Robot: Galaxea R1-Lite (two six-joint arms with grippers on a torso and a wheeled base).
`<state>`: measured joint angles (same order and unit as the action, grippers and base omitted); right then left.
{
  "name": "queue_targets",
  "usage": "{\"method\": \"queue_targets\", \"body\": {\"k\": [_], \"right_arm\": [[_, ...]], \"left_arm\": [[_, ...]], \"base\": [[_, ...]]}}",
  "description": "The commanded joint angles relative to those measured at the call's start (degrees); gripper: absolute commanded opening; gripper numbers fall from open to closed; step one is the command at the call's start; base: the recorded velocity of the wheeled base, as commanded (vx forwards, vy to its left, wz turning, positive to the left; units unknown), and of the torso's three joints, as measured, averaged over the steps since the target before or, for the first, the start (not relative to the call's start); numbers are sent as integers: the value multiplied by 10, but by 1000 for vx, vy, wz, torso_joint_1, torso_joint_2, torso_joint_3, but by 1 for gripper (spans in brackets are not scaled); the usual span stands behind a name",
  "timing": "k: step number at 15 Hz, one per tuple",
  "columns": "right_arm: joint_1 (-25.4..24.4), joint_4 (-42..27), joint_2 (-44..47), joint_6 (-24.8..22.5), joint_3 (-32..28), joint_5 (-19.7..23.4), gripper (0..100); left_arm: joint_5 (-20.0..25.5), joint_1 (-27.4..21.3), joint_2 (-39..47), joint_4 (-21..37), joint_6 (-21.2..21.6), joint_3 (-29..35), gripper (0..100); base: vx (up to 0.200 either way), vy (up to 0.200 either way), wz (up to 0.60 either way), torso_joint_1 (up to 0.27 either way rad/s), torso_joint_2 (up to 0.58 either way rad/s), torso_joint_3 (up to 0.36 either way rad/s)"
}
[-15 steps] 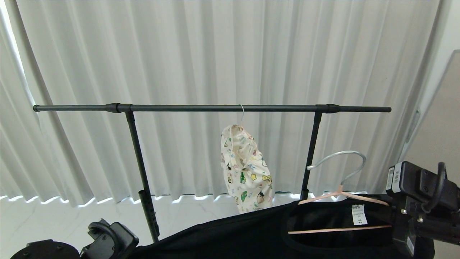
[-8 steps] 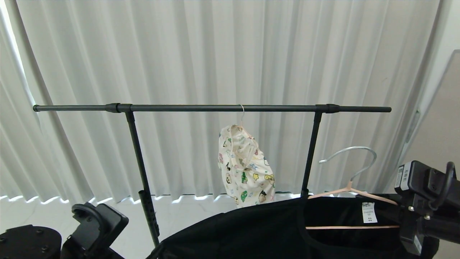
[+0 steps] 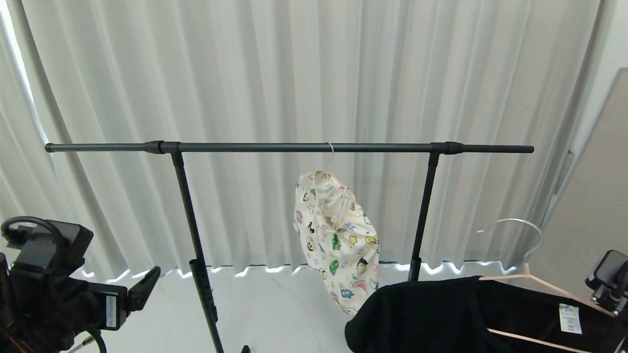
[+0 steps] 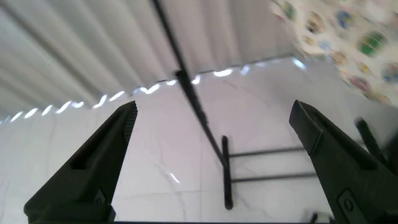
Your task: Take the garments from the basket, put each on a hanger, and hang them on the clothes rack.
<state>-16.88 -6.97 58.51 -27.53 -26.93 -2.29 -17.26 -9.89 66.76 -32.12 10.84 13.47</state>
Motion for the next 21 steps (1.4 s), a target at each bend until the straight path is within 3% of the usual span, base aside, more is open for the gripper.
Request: {"method": "queue_targets", "body": {"k": [1, 3, 4, 7, 8, 11, 14, 18, 21], "right_arm": [[48, -31, -29, 2, 0, -11, 0], [85, -54, -31, 2, -1, -32, 0], [115, -65, -27, 3, -1, -70, 0], [181, -62, 22, 10, -30, -84, 0], [182, -59, 49, 41, -50, -83, 0], [98, -54, 146, 212, -137, -97, 0], [-11, -53, 230, 320, -226, -192, 0], [-65, -53, 270, 327, -274, -228, 0], [-75, -34, 276, 326, -278, -234, 0]], "left_arm": [[-1, 33, 11, 0, 4, 26, 100], [-2, 34, 10, 0, 7, 27, 100], [-2, 34, 10, 0, 9, 26, 100], [-2, 22, 7, 0, 18, 26, 100], [-2, 8, 4, 0, 29, 28, 100], [-2, -36, 5, 0, 32, 24, 100], [-12, -64, 5, 0, 46, 23, 100], [-15, -64, 3, 0, 46, 21, 100], [-14, -64, 4, 0, 46, 17, 100]], "base": [[0, 0, 0, 0, 0, 0], [0, 0, 0, 0, 0, 0], [0, 0, 0, 0, 0, 0], [0, 0, 0, 0, 0, 0], [0, 0, 0, 0, 0, 0], [0, 0, 0, 0, 0, 0], [0, 0, 0, 0, 0, 0], [0, 0, 0, 0, 0, 0], [67, 0, 0, 1, 4, 1]]}}
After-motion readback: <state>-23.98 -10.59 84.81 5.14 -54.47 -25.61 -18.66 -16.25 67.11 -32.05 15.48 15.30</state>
